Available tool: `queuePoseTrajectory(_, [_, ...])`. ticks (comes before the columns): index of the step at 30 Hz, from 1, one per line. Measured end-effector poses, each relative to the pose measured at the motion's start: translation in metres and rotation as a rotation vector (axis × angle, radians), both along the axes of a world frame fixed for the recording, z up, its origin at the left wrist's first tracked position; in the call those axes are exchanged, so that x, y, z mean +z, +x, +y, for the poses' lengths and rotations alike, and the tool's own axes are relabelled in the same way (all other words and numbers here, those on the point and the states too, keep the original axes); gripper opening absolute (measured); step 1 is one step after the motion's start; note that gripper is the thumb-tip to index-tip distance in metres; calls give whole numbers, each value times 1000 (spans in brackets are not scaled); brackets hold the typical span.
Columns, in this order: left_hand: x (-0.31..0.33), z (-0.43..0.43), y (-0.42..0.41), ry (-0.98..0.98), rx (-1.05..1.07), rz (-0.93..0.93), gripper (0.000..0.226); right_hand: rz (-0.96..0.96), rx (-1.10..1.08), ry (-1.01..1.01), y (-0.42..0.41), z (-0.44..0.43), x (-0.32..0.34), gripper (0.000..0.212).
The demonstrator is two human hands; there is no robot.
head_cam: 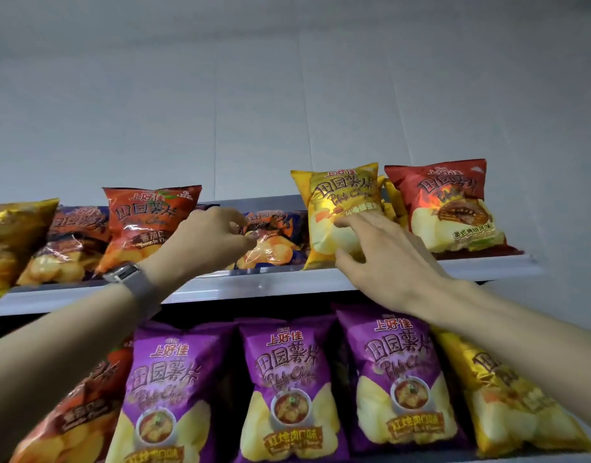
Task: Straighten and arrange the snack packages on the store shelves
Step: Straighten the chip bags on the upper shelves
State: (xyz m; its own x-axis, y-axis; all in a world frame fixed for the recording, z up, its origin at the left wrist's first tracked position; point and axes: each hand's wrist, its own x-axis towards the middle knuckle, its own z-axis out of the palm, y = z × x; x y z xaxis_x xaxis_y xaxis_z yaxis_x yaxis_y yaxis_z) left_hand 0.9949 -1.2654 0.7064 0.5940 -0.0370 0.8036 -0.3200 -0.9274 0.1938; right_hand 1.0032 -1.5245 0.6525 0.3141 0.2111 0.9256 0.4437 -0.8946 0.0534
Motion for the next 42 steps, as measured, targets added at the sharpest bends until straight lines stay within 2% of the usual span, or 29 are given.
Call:
queuePoseTrajectory(6, [12,26,28,35,111,23,32,85,136,-120,13,52,4,46])
queuePoseTrajectory(10, [13,47,27,-13,128,-43,34,129,100,-143,27,88,19,49])
queuePoseTrajectory(14, [12,77,19,-100,102,-187,47,244,46,-84,44,115,40,36])
queuePoseTrajectory(17, [14,106,19,-150,175,-265,58,306,9,-32,55,133,51,35])
queuePoseTrajectory(21, [20,140,25,-255,239,-194,76,383,-14,75,82,149,61,29])
queuePoseTrajectory(22, [22,149,30,-303,238,-146,83,409,-26,123,91,153,65,44])
queuePoseTrajectory(24, [24,163,38,-410,207,-51,102,473,-93,200,109,161,71,97])
queuePoseTrajectory(25, [25,169,43,-455,182,-14,114,507,-120,225,116,164,72,114])
queuePoseTrajectory(27, [25,178,53,-514,128,40,142,574,-144,278,131,168,76,130])
queuePoseTrajectory(29, [28,187,65,-561,63,50,154,583,-175,325,141,168,79,139])
queuePoseTrajectory(32, [27,188,74,-575,4,27,149,576,-233,313,147,165,83,145])
queuePoseTrajectory(36, [27,187,87,-594,-114,17,118,564,-227,276,147,160,84,137])
queuePoseTrajectory(42, [25,191,92,-524,-112,-102,106,407,-145,341,139,163,75,124])
